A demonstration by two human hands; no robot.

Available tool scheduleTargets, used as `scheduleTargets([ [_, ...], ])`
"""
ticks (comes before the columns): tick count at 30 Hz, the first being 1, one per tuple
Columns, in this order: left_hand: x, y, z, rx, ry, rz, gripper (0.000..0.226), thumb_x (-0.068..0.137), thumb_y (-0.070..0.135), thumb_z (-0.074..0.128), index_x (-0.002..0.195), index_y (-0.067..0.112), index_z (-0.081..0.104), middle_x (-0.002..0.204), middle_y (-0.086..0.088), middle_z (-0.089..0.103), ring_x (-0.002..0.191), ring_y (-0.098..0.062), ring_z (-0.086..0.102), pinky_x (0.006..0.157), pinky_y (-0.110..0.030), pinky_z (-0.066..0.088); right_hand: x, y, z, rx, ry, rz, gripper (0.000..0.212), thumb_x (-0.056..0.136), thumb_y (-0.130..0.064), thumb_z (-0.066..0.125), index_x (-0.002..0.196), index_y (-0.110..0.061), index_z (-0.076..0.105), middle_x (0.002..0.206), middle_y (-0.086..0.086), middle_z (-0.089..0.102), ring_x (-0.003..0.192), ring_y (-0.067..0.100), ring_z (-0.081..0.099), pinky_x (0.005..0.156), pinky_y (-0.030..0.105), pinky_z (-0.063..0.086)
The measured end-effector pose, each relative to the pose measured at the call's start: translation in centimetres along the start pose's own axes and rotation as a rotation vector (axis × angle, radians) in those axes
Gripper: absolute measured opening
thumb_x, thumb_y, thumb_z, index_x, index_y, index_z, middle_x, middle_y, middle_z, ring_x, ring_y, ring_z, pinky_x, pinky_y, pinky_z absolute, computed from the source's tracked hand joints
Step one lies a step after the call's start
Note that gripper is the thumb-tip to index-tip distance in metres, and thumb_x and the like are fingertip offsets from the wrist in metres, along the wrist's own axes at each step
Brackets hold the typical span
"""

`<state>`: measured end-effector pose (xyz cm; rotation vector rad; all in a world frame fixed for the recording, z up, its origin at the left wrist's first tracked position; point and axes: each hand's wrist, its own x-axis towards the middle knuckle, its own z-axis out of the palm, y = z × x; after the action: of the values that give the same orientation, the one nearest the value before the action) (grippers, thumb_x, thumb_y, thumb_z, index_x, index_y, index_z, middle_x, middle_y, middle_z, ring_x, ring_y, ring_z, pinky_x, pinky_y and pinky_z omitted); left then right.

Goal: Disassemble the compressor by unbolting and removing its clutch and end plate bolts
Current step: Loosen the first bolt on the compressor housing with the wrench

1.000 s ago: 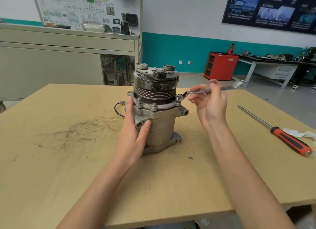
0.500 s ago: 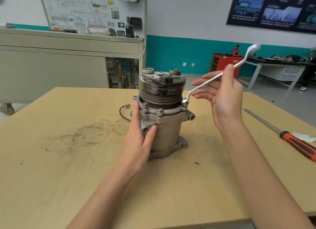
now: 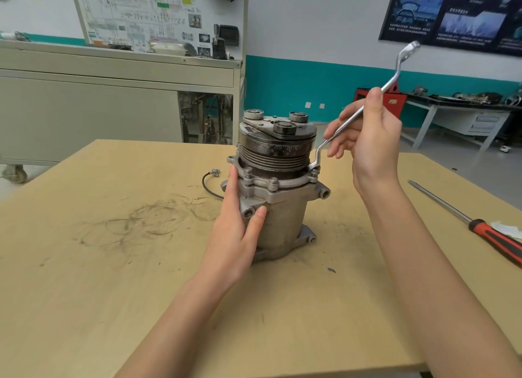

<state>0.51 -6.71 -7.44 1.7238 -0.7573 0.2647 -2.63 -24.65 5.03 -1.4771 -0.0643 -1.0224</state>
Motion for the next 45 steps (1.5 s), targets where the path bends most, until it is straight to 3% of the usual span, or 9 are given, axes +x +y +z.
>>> scheduleTargets([
  [7,0.0,-0.1,0.0,0.011,0.003,0.011,0.069,0.097,0.037,0.047,0.137,0.057,-0.006,0.139,0.045,0.009,0.124,0.034,0.010,0.096,0.008,0.012,2.3,0.6,0.5,0.057,-0.139,0.046,0.054,0.105,-0.031,0.019,0.070,-0.008,0.053,0.050,0.004,0.062,0.033,0.015,0.045,0.034,0.018,0.033],
  [18,0.0,0.2,0.0,0.002,0.002,0.002,0.067,0.092,0.045,0.042,0.138,0.054,-0.006,0.138,0.048,0.005,0.125,0.034,0.007,0.097,0.008,0.011,2.5,0.6,0.6,0.118,-0.135,0.056,0.052,0.105,-0.029,0.019,0.068,-0.008,0.049,0.046,0.006,0.059,0.032,0.016,0.039,0.033,0.018,0.030],
  [28,-0.1,0.4,-0.1,0.023,-0.008,-0.002,0.068,0.087,0.053,0.039,0.136,0.058,-0.008,0.142,0.045,0.005,0.128,0.031,0.006,0.098,0.008,0.010,0.0,0.3,2.0,-0.033,0.068,-0.242,0.043,0.103,-0.030,0.025,0.067,-0.018,0.046,0.042,-0.005,0.051,0.040,0.014,0.054,0.043,0.017,0.037],
  [32,-0.1,0.4,-0.1,0.038,-0.004,0.000,0.068,0.086,0.054,0.039,0.135,0.060,-0.008,0.143,0.044,0.004,0.129,0.030,0.006,0.099,0.007,0.010,-1.7,1.1,2.2,-0.295,-0.059,-0.679,0.054,0.101,-0.043,0.022,0.072,-0.011,0.053,0.050,0.004,0.054,0.041,0.017,0.052,0.048,0.014,0.038],
  [34,-0.1,0.4,-0.1,0.039,-0.002,-0.002,0.068,0.087,0.054,0.039,0.135,0.061,-0.008,0.143,0.043,0.005,0.130,0.029,0.006,0.100,0.007,0.010,-1.6,1.5,1.7,-0.319,-0.079,-0.743,0.055,0.102,-0.040,0.021,0.074,-0.007,0.054,0.051,0.003,0.054,0.040,0.013,0.051,0.046,0.012,0.037],
  [35,0.0,0.4,-0.1,0.041,-0.001,-0.003,0.068,0.086,0.054,0.040,0.135,0.061,-0.008,0.145,0.042,0.006,0.131,0.029,0.007,0.100,0.006,0.010,-1.2,1.3,1.5,-0.247,-0.044,-0.643,0.052,0.103,-0.038,0.021,0.073,-0.010,0.051,0.050,-0.001,0.054,0.038,0.009,0.049,0.044,0.012,0.035],
  [38,0.1,0.4,-0.2,0.033,-0.005,-0.016,0.068,0.086,0.054,0.039,0.134,0.062,-0.008,0.149,0.037,0.009,0.133,0.025,0.009,0.102,0.005,0.011,1.1,1.6,0.9,0.097,0.137,-0.072,0.045,0.104,-0.033,0.023,0.070,-0.015,0.046,0.045,-0.001,0.055,0.032,0.010,0.041,0.034,0.017,0.029],
  [41,0.0,0.5,-0.1,0.030,-0.008,-0.008,0.068,0.085,0.055,0.039,0.135,0.060,-0.008,0.145,0.041,0.007,0.130,0.029,0.008,0.101,0.006,0.011,2.3,3.7,0.5,0.231,0.233,0.458,0.043,0.105,-0.034,0.027,0.071,-0.012,0.043,0.040,-0.001,0.053,0.029,0.008,0.034,0.030,0.018,0.023],
  [45,0.0,0.6,-0.2,0.009,-0.009,-0.005,0.069,0.086,0.052,0.040,0.135,0.058,-0.006,0.142,0.044,0.006,0.128,0.032,0.007,0.098,0.008,0.010,2.2,5.8,1.0,0.362,0.216,0.759,0.042,0.105,-0.034,0.028,0.072,-0.012,0.042,0.039,-0.005,0.050,0.025,0.005,0.028,0.028,0.017,0.021],
])
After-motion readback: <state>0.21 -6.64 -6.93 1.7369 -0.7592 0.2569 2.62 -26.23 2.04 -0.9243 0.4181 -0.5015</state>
